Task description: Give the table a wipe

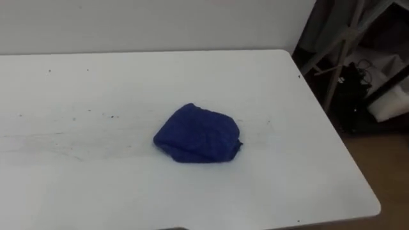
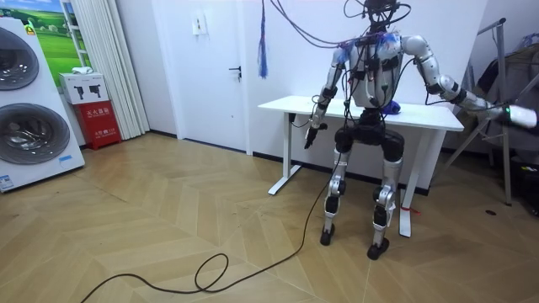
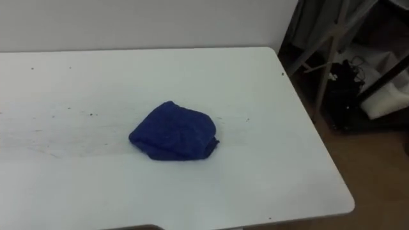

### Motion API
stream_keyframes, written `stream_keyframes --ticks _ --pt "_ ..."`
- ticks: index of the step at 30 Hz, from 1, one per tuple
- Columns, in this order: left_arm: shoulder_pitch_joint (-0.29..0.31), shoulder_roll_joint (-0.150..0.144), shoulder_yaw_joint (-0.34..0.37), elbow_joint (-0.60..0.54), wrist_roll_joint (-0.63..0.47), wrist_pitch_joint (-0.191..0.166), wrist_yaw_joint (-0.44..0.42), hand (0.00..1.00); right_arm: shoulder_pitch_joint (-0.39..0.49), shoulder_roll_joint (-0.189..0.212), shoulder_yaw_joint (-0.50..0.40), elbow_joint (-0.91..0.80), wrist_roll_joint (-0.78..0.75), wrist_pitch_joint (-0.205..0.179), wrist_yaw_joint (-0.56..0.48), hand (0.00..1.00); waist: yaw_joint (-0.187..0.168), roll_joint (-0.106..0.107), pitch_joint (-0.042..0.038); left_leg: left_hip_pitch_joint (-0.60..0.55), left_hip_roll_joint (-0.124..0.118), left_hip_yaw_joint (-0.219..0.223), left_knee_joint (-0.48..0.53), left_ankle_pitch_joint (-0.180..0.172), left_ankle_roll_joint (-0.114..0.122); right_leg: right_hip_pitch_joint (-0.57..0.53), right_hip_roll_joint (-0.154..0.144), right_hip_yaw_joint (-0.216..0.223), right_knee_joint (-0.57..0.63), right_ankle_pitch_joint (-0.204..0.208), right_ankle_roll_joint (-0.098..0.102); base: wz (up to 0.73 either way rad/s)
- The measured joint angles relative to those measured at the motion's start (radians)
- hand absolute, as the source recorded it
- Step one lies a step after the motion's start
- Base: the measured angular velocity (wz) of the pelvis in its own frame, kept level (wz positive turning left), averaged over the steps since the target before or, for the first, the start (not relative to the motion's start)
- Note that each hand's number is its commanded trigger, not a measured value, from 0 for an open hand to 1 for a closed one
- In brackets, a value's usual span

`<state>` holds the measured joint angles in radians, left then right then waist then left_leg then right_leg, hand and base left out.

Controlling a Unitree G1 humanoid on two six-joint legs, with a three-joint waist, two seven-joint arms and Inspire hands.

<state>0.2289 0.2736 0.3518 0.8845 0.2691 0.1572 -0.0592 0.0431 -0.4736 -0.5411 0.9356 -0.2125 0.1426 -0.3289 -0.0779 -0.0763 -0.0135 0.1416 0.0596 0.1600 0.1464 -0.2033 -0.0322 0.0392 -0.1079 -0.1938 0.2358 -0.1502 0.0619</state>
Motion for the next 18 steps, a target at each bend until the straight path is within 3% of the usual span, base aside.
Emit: stream_keyframes --ticks 6,10,13,14,15,18 --pt "0.006 0.009 0.005 0.003 0.006 0.031 -0.010 0.00 0.052 0.000 -0.031 0.203 0.079 0.041 0.011 0.00 -0.014 0.014 0.0067 0.002 0.002 0.012 0.004 -0.010 0.001 -0.003 0.002 0.012 0.003 -0.003 -0.001 -0.08" --pt "0.001 0.010 -0.012 0.001 0.006 0.050 -0.017 0.00 0.105 0.005 0.019 0.264 0.101 0.055 0.056 0.00 -0.015 0.029 0.0093 0.012 0.003 0.012 0.004 -0.011 0.001 0.002 0.005 0.017 0.002 -0.004 -0.001 0.00" --pt "-0.004 0.001 -0.062 0.001 0.007 0.055 -0.016 0.00 0.137 0.070 0.098 0.283 0.084 0.059 0.077 0.00 -0.003 0.031 0.0110 0.021 0.005 0.011 0.002 -0.014 -0.002 0.013 0.008 0.015 -0.003 -0.006 -0.001 0.00" --pt "-0.011 -0.011 -0.067 0.007 0.007 0.054 -0.013 0.00 0.137 0.114 0.132 0.284 0.080 0.066 0.086 0.00 0.000 0.030 0.0113 0.020 0.007 0.011 -0.001 -0.014 -0.002 0.017 0.010 0.012 -0.014 -0.006 -0.001 0.00" --pt "-0.020 -0.020 -0.099 0.024 0.006 0.054 -0.008 0.00 0.136 0.147 0.204 0.298 0.072 0.065 0.104 0.00 0.005 0.040 0.0063 0.021 0.007 0.010 -0.001 -0.014 -0.002 0.022 0.011 0.010 -0.021 -0.003 -0.002 0.05" --pt "-0.032 -0.042 -0.171 0.067 0.003 0.044 0.000 0.00 0.132 0.217 0.321 0.308 0.027 0.067 0.139 0.00 0.013 0.050 0.0051 0.029 0.007 0.003 0.000 -0.019 -0.003 0.040 0.012 0.002 -0.032 -0.002 0.000 0.06"
